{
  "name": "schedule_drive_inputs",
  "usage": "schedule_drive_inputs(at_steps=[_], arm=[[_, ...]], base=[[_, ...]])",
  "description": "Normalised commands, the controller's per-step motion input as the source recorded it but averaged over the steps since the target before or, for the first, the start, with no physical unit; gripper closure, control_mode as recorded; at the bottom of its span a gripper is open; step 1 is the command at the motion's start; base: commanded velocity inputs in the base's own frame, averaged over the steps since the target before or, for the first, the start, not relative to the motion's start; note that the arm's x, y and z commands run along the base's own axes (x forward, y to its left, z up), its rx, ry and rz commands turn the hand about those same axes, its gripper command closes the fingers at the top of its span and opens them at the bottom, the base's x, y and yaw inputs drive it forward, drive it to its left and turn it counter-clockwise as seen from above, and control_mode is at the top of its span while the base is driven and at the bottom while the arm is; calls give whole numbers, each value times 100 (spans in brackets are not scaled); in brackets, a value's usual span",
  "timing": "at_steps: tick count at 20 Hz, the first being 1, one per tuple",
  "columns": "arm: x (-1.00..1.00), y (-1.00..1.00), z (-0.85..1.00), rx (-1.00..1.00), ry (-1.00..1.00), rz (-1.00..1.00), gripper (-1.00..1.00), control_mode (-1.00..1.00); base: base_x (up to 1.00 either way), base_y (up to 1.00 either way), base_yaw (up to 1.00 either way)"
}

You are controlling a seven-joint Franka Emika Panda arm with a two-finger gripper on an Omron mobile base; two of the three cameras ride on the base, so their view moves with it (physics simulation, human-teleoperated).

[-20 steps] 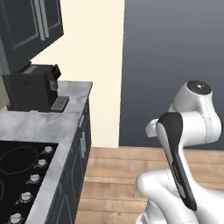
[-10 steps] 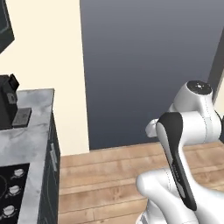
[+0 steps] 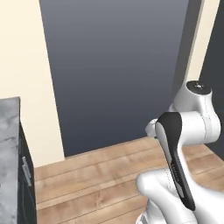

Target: Four empty soda cans are scattered around the kitchen. Gather all the cans and cluster them next to the stove for recycling.

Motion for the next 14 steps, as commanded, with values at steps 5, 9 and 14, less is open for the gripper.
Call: schedule_drive_inputs(at_steps=[5,9,14], arm=[[0,0,0,0,0,0,-100,100],[0,0,0,0,0,0,-100,100],[0,0,0,0,0,0,-100,100]], base=[[5,-74,-11],[7,-86,-11],[-15,-84,-10]])
